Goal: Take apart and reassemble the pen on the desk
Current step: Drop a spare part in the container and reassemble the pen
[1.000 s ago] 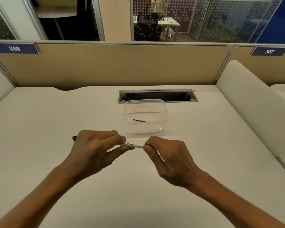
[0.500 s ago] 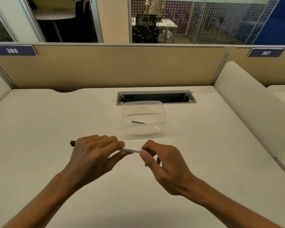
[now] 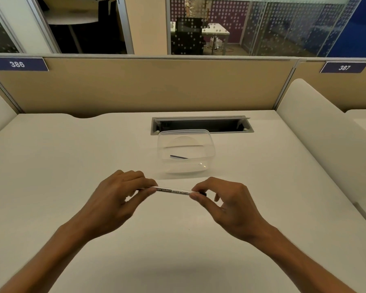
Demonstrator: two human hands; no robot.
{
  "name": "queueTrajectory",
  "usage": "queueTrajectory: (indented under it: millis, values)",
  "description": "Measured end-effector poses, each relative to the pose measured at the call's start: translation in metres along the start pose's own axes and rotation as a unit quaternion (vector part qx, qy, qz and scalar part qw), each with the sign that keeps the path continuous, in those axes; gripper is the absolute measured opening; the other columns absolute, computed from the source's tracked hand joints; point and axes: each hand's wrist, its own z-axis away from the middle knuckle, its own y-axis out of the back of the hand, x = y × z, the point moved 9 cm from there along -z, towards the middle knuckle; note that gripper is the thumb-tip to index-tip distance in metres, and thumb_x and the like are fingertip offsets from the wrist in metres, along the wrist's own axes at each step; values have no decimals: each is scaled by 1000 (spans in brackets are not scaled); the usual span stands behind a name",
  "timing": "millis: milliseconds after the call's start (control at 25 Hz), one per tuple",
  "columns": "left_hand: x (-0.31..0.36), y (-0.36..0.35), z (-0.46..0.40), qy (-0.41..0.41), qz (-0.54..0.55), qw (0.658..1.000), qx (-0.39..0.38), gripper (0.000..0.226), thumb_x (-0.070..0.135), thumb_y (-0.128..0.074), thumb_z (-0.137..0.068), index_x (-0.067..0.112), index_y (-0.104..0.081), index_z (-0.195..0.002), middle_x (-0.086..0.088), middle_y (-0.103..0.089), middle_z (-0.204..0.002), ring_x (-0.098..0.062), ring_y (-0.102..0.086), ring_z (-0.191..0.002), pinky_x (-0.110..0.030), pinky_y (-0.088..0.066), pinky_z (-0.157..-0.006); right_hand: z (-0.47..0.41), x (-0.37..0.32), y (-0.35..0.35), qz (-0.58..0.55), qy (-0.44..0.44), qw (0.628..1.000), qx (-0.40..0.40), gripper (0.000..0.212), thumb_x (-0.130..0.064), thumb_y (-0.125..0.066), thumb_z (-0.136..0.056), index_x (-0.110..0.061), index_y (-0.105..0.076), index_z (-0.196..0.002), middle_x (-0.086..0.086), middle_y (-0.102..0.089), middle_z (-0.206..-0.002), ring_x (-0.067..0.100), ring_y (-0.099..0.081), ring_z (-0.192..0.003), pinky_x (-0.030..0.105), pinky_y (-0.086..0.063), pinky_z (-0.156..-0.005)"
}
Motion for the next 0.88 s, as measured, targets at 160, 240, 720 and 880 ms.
queueTrajectory:
  millis: [160, 240, 720, 880]
  values:
    - [-15, -17, 8, 51, 73, 996, -16, 21, 44, -44, -95, 35, -63, -97, 16, -53, -78, -12, -51, -70, -19, -36, -64, 8, 8, -4, 11, -27, 999, -13, 12, -41, -61, -92, -30, -66, -93, -18, -68, -85, 1, -60, -71, 22, -49, -58]
    - [-14, -26, 6, 52, 86, 995, -27, 22, 44, -43, -96, 34, -62, -95, 14, -52, -77, -13, -50, -70, -18, -35, -64, 10, -2, -10, 64, 14, 998, -5, 14, -38, -64, -91, -27, -68, -98, -16, -69, -88, 0, -61, -74, 24, -51, -58]
    - [-29, -76, 2, 65, 66, 992, -81, 23, 42, -43, -96, 34, -63, -105, 21, -55, -83, 0, -50, -85, -25, -36, -83, 10, 6, -56, 186, 95, 978, -27, 7, -27, -73, -83, -20, -73, -82, -7, -70, -79, 14, -64, -69, 23, -43, -46]
    - [-87, -113, 21, 174, -12, 977, -124, 67, 56, -39, -94, 34, -12, -152, 4, -39, -150, -15, -32, -138, -36, -23, -112, 15, 67, -81, 163, -76, 982, -50, 10, -33, -70, -83, -24, -73, -79, -9, -70, -76, 14, -64, -69, 25, -42, -52]
